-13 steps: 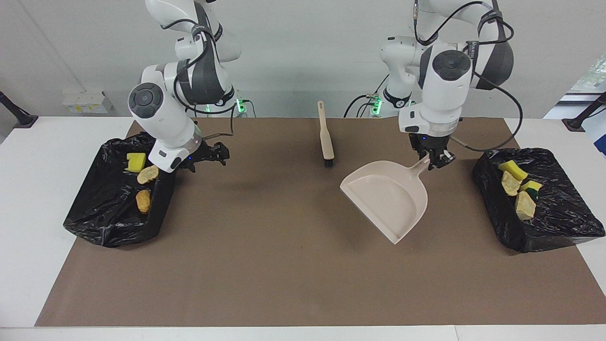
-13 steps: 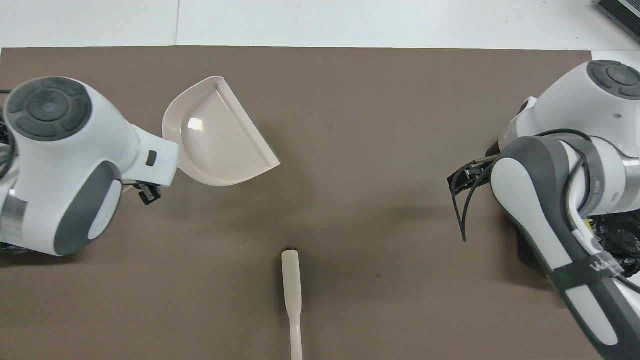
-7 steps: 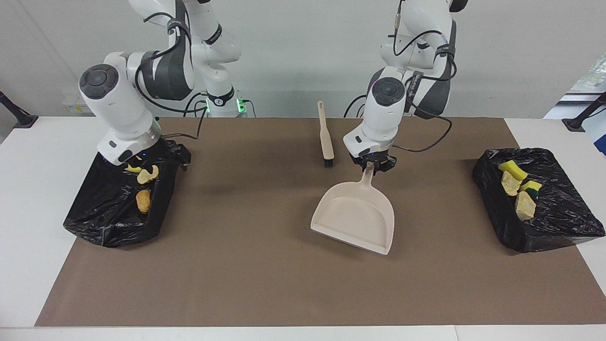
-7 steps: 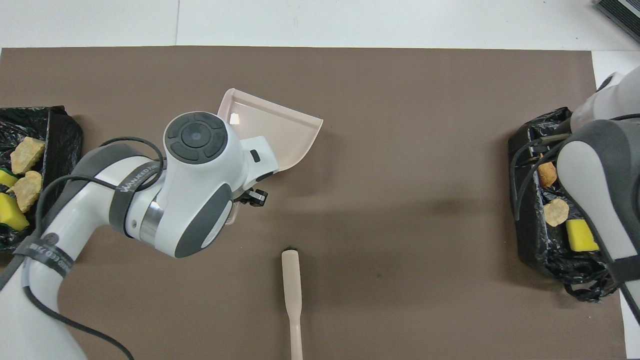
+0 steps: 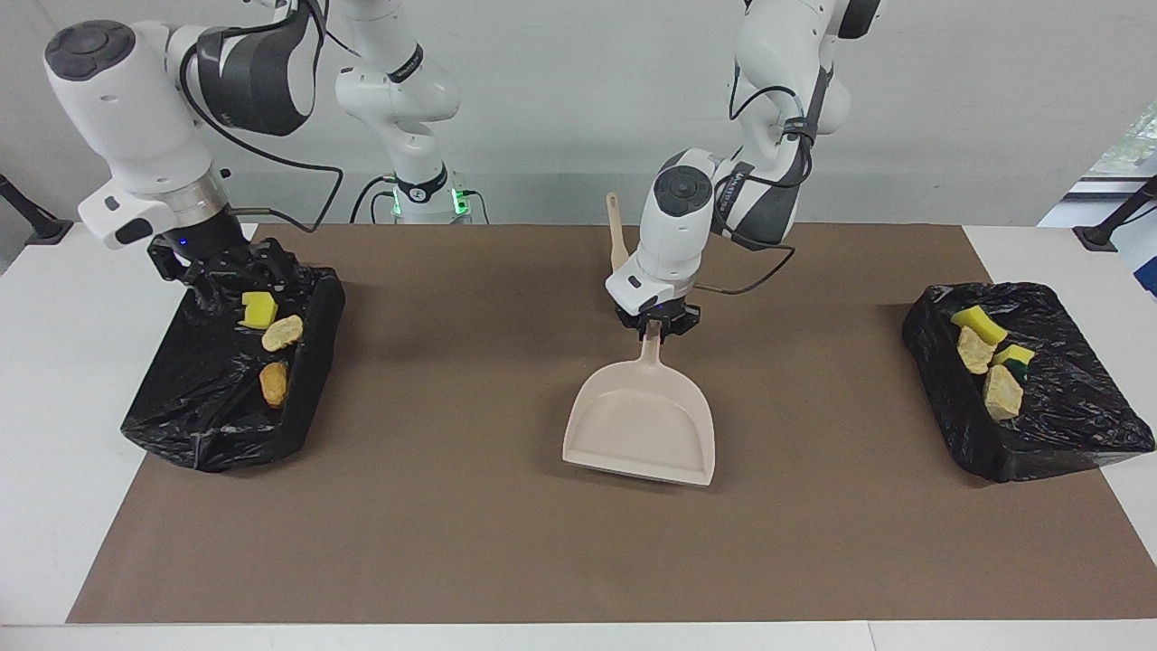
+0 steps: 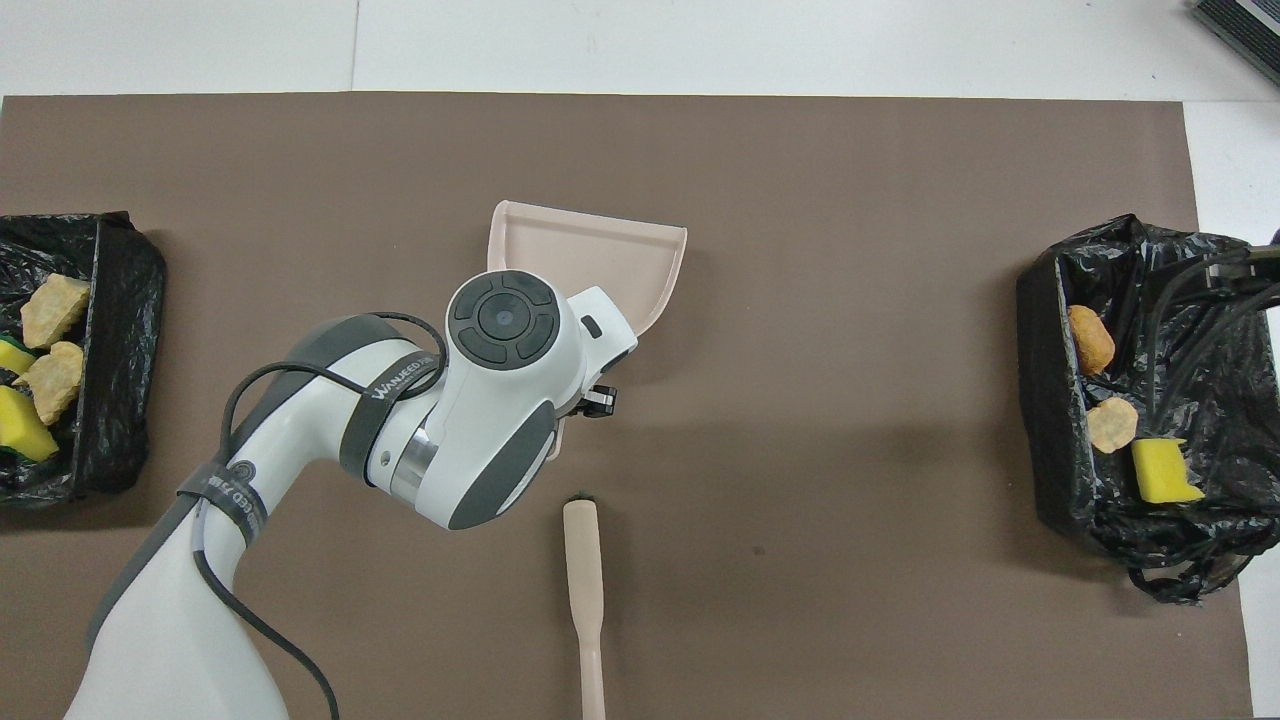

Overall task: Sweep and dump trash in bin
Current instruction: 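Place the dustpan on the table center with the left gripper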

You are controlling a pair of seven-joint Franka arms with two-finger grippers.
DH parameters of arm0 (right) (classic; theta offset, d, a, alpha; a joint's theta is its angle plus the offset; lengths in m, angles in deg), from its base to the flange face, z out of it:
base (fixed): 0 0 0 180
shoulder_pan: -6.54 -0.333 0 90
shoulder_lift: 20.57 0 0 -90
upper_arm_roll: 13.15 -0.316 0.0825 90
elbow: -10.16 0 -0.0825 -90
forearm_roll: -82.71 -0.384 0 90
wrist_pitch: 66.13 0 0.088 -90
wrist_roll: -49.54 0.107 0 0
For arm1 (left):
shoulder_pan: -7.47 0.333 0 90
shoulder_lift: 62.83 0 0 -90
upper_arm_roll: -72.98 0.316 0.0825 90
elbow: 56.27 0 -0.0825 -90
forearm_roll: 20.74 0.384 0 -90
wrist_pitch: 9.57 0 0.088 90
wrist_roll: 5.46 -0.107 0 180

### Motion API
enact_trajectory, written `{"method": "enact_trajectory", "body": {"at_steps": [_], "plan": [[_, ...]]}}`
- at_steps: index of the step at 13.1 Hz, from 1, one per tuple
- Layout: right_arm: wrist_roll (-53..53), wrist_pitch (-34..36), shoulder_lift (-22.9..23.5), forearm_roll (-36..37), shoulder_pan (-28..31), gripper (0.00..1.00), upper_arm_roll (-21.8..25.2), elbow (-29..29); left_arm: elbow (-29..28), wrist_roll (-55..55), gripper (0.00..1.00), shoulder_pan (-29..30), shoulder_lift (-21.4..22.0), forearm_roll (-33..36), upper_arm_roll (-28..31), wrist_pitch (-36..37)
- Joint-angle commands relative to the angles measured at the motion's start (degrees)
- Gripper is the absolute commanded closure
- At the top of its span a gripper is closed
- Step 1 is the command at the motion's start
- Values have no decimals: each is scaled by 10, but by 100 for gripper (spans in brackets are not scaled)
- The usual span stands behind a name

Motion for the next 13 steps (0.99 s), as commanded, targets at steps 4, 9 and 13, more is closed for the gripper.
{"method": "enact_trajectory", "body": {"at_steps": [4, 9, 13], "plan": [[113, 155, -16, -35, 8, 0, -20, -83, 12, 11, 32, -30, -33, -9, 12, -17], [155, 109, -54, -52, 3, 0, -27, -34, 11, 8, 0, -16, -11, -9, 17, 20], [103, 108, -54, -43, 3, 0, -29, -34, 8, -1, 0, 29, 30, -6, 20, 60]]}}
